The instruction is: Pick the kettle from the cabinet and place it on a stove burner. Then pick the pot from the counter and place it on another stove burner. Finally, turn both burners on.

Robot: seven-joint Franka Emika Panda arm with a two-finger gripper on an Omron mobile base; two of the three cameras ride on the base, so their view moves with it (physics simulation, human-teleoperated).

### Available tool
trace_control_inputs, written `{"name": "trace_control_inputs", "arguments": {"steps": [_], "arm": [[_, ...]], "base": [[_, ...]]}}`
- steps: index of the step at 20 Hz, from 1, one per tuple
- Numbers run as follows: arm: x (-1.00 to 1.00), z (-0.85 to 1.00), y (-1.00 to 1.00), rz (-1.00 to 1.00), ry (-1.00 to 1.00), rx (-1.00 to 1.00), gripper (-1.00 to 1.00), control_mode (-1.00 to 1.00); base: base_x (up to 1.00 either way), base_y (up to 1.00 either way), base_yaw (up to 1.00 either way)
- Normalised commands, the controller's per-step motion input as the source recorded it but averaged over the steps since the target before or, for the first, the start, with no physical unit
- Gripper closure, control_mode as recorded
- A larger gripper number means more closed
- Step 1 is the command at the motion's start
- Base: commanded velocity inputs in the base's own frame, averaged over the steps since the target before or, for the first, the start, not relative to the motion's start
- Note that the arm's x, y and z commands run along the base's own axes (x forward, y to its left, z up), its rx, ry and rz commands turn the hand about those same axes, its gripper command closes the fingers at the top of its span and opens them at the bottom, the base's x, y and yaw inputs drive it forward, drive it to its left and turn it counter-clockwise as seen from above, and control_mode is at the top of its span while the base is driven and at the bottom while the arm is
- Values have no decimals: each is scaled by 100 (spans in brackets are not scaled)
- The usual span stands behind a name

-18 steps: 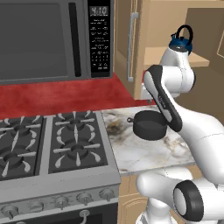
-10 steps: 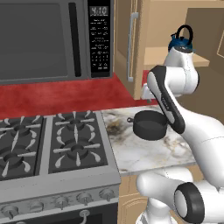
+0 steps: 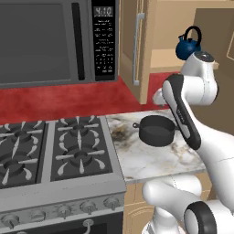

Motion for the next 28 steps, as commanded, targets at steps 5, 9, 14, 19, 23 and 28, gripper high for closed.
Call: {"name": "trace_control_inputs", "arguments": {"steps": [5,9,14,19,23,28], "arm": [[-1,5,-16,0,-9,0,-100,-100],[0,6,-23,0,-13,0,-100,-100],[0,14,-20,0,-17,0,-100,-100],[-1,23,-15,0,-19,0,-100,-100],[-5,23,-19,0,-18,0,-100,-100],[-3,29,-15,0,-16,0,-100,-100]], "base": [[0,0,0],[0,0,0],[0,0,0],[0,0,0],[0,0,0],[0,0,0]]}}
